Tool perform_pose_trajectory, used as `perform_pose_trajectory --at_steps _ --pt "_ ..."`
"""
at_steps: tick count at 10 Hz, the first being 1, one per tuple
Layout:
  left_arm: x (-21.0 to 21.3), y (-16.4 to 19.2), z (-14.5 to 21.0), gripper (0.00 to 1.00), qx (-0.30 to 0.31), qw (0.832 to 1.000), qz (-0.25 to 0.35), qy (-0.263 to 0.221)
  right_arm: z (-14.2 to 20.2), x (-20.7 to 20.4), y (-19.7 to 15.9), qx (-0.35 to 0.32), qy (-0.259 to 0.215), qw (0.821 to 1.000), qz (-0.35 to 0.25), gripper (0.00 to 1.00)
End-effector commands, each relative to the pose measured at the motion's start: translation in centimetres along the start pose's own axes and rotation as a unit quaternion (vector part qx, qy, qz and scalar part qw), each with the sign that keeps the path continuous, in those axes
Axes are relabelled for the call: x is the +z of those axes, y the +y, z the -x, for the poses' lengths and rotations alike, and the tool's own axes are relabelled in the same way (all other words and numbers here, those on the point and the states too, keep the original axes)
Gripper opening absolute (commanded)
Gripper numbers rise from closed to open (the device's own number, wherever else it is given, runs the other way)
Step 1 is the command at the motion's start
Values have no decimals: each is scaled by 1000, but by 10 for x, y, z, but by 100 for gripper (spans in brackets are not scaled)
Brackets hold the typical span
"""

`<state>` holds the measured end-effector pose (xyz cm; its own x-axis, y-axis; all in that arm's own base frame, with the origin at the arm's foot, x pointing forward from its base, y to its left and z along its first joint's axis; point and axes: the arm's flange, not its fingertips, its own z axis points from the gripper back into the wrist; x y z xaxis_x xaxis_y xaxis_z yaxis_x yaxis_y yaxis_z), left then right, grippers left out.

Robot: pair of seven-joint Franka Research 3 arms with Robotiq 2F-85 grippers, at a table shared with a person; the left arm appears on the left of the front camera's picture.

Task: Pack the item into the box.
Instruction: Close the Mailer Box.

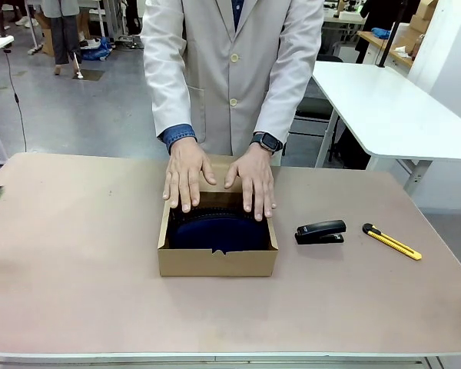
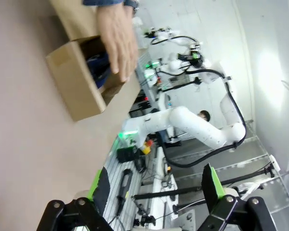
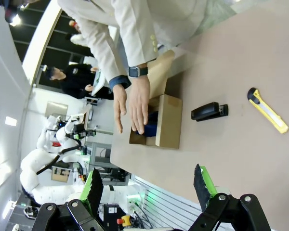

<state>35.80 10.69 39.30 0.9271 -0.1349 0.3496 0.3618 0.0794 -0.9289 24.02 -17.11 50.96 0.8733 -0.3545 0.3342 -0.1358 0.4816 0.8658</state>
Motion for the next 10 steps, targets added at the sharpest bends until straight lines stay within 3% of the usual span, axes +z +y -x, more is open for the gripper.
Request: perform_pose_trajectory --at_steps 1,4,5,6,7,9,10 --pt "-57 20 -19 100 -17 996 76 -46 -23 -81 15 -11 25 1000 -12 100" --pt "-112 52 -28 100 -23 990 88 -110 -17 -192 18 -3 96 995 -10 100" --pt "-111 55 -34 100 4 989 80 -125 -11 -210 18 3 81 997 -15 100" --pt "-111 49 -28 100 1 993 85 -80 -9 -188 12 31 88 996 6 100" --pt "-111 49 -28 100 1 993 85 -80 -30 -202 28 -5 105 994 -8 100" --pt "-116 59 -32 100 7 992 83 -94 -30 -211 23 1 108 994 0 100" --pt "-137 65 -42 100 -16 992 52 -112 -35 -232 21 3 120 993 -16 100"
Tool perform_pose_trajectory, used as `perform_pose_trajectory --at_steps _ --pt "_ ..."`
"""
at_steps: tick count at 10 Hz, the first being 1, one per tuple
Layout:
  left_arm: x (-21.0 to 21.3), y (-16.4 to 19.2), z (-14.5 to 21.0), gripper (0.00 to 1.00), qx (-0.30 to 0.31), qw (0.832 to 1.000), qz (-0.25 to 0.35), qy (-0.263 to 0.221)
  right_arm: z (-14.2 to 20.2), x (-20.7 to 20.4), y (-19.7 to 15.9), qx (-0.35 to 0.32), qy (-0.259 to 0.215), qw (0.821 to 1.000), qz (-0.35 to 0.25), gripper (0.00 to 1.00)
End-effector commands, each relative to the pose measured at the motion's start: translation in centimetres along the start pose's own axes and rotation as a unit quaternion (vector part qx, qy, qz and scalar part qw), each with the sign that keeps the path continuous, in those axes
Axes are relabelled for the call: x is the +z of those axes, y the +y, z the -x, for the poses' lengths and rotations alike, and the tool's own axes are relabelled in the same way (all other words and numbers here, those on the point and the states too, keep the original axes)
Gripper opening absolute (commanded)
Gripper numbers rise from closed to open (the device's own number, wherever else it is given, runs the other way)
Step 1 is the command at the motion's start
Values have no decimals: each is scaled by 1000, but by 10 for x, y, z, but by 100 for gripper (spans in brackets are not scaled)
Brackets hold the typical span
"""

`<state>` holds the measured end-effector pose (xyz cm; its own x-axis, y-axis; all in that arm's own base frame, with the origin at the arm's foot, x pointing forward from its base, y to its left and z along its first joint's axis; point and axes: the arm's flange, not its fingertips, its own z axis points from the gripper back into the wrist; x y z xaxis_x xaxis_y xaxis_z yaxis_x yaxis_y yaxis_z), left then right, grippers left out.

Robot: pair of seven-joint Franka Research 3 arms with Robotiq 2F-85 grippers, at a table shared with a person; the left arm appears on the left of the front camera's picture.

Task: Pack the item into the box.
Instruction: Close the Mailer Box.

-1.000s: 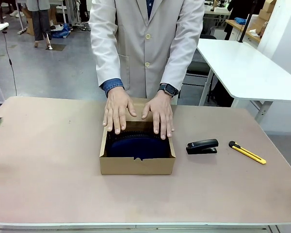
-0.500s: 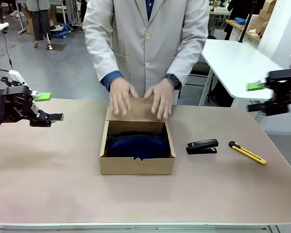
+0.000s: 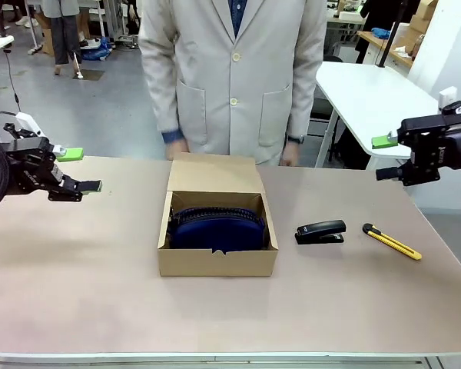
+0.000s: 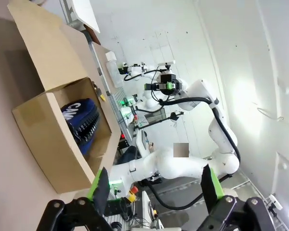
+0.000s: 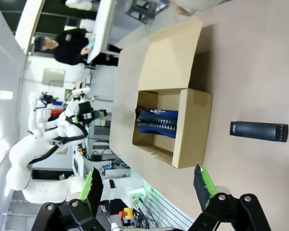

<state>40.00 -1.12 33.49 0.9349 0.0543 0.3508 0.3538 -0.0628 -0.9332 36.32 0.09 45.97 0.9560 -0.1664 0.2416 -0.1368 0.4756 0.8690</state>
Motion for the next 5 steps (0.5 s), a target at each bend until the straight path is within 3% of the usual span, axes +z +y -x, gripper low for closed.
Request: perform_pose_trajectory --at_steps 1,3,5 --pt "-36 27 -23 100 -2 999 -28 -30 -25 -45 -10 -10 26 999 -22 100" --pt "-66 68 -64 100 4 996 -70 -60 -62 -115 -33 -37 63 997 -32 100" --pt "-86 90 -80 100 28 995 -92 -26 -84 -171 -53 -60 77 995 -27 100"
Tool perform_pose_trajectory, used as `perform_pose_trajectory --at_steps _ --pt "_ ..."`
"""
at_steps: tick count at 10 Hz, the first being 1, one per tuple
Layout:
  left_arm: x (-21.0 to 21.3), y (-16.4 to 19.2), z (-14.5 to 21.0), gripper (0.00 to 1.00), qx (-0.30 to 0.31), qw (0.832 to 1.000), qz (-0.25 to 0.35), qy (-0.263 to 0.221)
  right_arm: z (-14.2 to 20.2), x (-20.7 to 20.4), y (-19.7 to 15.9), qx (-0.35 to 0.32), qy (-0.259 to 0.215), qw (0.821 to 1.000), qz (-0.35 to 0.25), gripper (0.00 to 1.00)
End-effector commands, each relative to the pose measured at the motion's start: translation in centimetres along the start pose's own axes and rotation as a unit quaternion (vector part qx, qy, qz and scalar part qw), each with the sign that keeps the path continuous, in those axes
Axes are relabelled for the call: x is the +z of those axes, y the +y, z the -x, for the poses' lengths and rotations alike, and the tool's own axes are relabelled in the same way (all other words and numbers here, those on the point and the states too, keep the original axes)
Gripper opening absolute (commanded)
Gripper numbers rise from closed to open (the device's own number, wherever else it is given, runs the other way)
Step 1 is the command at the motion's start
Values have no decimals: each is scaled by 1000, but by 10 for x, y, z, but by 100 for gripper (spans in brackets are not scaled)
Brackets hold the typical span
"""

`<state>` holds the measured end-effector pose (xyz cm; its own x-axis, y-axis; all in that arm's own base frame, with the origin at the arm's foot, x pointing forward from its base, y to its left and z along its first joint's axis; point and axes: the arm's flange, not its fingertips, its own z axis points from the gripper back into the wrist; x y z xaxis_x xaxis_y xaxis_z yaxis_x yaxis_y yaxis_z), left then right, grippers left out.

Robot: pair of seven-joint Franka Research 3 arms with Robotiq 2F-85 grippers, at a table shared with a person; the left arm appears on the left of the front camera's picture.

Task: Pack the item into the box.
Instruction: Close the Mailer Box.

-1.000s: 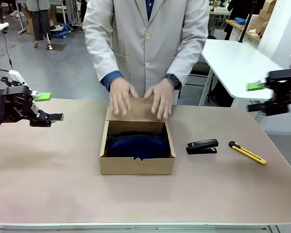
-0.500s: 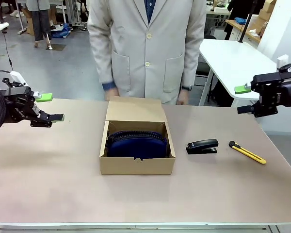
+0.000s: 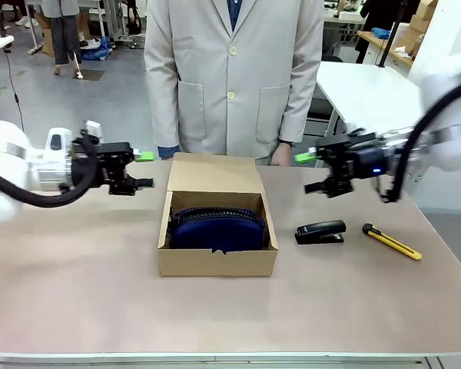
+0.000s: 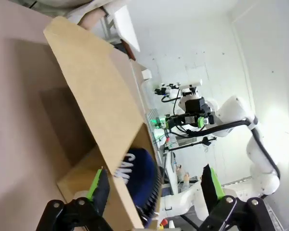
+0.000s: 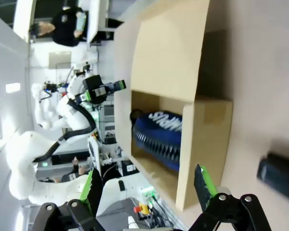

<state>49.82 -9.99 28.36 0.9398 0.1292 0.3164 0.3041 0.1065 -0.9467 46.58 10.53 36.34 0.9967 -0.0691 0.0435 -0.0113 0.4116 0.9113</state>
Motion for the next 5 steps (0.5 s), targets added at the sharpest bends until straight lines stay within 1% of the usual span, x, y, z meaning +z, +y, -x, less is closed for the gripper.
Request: perform_pose_trajectory --at_steps 1,2,3,4,5 --pt "0 4 -15 100 35 999 5 14 -38 -24 -9 0 -62 998 1 100" --pt "0 0 0 100 0 1000 0 0 0 0 0 0 0 1000 0 100" --pt "0 0 0 100 0 1000 0 0 0 0 0 0 0 1000 0 100" --pt "0 0 0 100 0 1000 0 0 -28 -26 -16 -16 -9 1000 3 100" --pt "-6 9 -9 100 12 1000 -3 6 -27 -30 -14 -14 -23 998 56 100"
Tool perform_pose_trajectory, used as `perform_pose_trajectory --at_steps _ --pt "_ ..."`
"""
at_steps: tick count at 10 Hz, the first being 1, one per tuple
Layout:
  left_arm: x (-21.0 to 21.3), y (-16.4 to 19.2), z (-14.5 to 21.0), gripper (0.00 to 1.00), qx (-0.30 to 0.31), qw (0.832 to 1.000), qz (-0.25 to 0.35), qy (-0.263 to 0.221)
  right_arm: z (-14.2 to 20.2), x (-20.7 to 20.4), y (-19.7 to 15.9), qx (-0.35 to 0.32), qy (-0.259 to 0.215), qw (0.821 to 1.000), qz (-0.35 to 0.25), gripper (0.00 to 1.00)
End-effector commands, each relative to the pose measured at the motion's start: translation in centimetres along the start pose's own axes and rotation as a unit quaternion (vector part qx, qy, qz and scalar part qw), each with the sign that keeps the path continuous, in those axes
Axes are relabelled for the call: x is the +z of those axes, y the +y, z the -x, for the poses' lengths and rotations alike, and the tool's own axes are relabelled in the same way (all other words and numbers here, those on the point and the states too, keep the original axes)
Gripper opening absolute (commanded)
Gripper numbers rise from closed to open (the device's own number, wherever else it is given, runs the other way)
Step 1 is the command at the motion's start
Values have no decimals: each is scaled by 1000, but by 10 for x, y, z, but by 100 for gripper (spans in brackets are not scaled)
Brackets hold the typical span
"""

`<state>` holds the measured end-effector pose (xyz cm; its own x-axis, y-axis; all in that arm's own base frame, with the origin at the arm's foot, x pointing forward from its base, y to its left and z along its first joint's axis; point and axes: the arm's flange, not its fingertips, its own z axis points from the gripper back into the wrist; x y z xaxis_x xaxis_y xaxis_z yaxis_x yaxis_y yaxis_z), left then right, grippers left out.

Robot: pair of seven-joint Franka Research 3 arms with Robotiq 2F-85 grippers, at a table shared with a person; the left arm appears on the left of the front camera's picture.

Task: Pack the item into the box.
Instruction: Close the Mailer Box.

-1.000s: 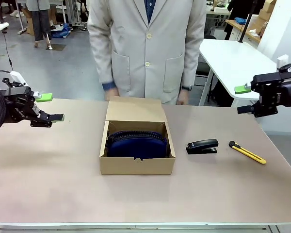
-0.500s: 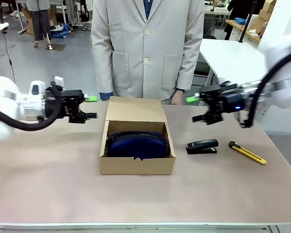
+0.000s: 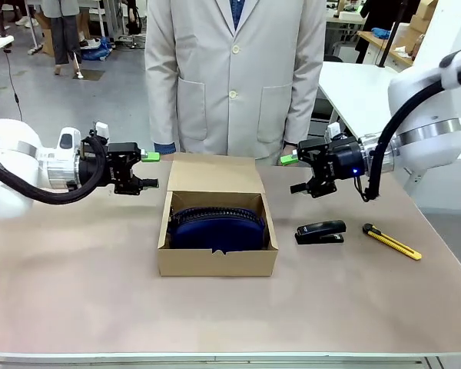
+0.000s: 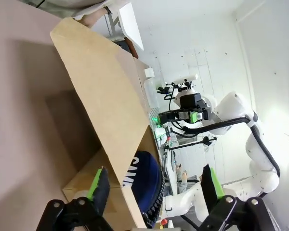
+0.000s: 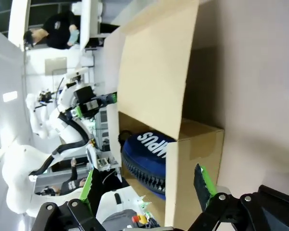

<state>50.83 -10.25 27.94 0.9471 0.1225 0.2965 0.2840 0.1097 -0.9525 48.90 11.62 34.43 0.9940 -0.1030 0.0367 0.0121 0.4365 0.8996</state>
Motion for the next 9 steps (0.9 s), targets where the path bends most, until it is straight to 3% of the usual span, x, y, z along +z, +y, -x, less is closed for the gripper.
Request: perform_pose_trajectory --at_steps 1,4,5,6,9 --pt "-13 11 -12 100 10 1000 -2 -5 -33 -25 -11 -18 -7 999 33 100" --pt "-35 26 -32 100 4 1000 -22 -18 -75 -57 -32 -21 -10 1000 15 100" --pt "-40 33 -38 100 1 1000 -22 -21 -83 -66 -36 -19 11 1000 -4 100" --pt "-49 42 -44 100 4 1000 -17 -9 -88 -76 -38 -16 30 999 -25 100" --pt "-68 62 -50 100 -5 1000 9 13 -103 -94 -48 -13 30 998 -47 100"
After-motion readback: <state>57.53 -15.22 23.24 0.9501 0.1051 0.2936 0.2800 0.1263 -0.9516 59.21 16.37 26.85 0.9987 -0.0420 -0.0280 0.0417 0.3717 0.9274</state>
